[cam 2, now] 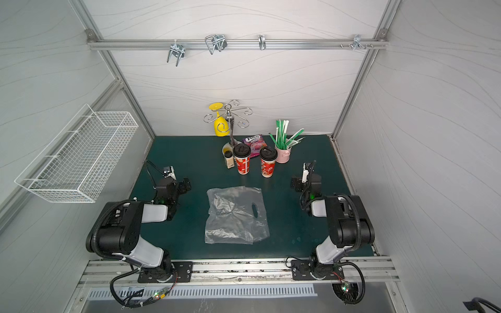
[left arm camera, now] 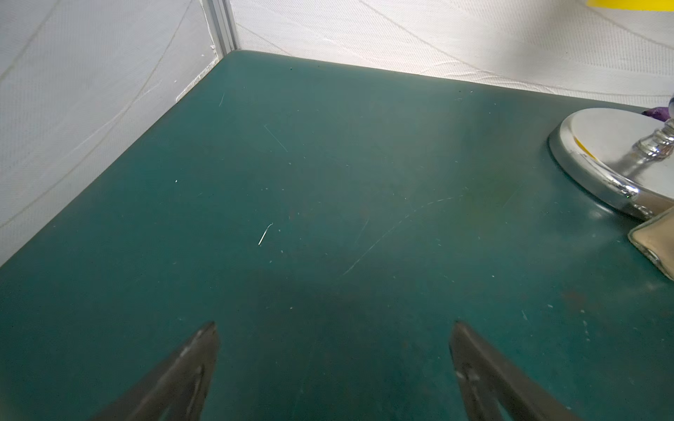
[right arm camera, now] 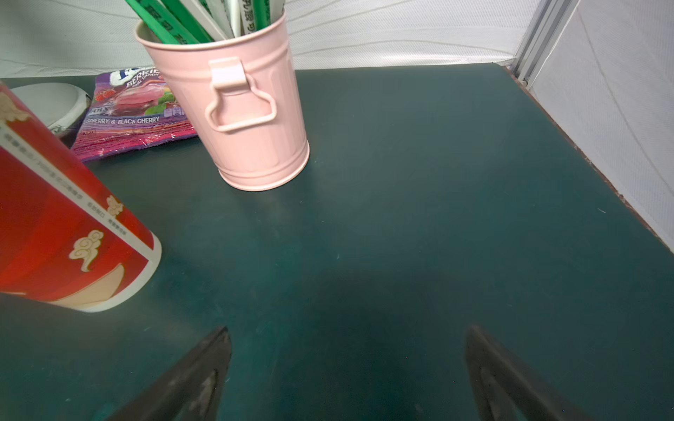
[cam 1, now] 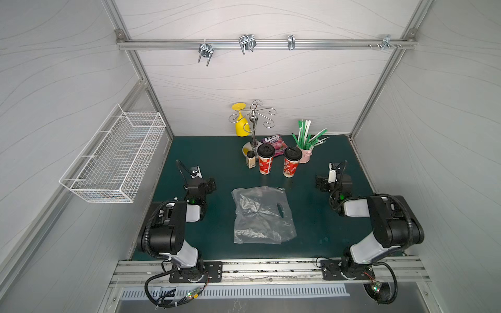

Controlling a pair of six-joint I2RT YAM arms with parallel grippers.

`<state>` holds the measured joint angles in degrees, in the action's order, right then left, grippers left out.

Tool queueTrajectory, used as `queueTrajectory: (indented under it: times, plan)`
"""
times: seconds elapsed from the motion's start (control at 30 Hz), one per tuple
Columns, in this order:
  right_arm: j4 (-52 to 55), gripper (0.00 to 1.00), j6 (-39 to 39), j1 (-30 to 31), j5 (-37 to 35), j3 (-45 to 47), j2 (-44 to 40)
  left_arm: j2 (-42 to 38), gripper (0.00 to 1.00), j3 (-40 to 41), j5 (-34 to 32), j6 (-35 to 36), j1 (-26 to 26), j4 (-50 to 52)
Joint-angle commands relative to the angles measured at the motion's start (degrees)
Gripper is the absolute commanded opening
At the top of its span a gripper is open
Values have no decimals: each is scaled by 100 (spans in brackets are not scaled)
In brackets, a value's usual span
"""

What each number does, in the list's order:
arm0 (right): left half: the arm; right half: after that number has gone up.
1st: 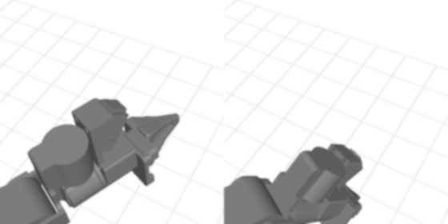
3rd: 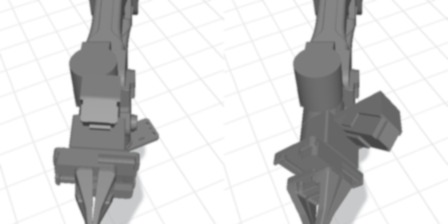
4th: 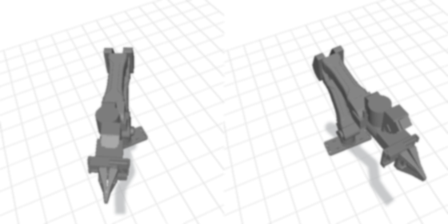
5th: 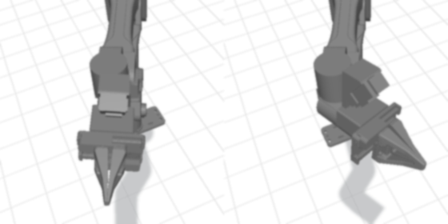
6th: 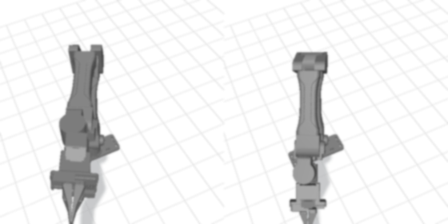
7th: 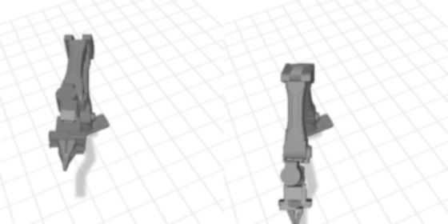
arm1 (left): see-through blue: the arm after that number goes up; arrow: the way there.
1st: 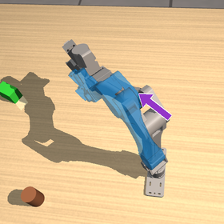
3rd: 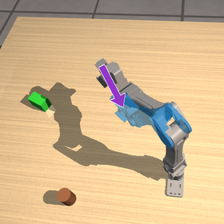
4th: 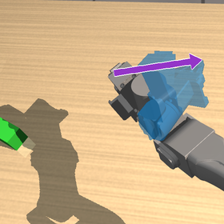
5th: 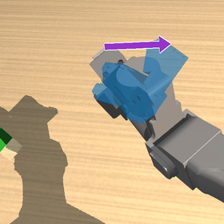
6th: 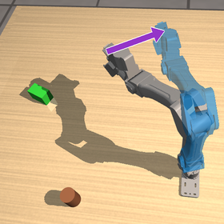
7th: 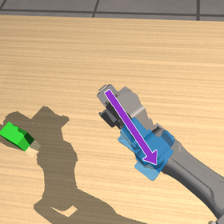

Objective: Pack milk tea into plastic carrier bags
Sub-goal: Pick up the plastic carrier bag from the center of the board.

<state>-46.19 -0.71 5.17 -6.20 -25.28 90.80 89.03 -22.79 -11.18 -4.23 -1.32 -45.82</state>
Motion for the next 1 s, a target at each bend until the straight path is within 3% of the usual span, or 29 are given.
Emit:
queueTrajectory:
  times: [0.0, 0.9, 0.97]
  plan:
    - [-82, 99, -5, 6, 63, 42, -50, -13, 99, -96, -63, 69, 27, -304]
    - [-65, 99, 9, 17, 20, 28, -47, -21, 99, -90, -69, 69, 27, -312]
    - [-120, 99, -8, 19, 14, 49, -74, -162, 99, -169, -296, 71, 92, -156]
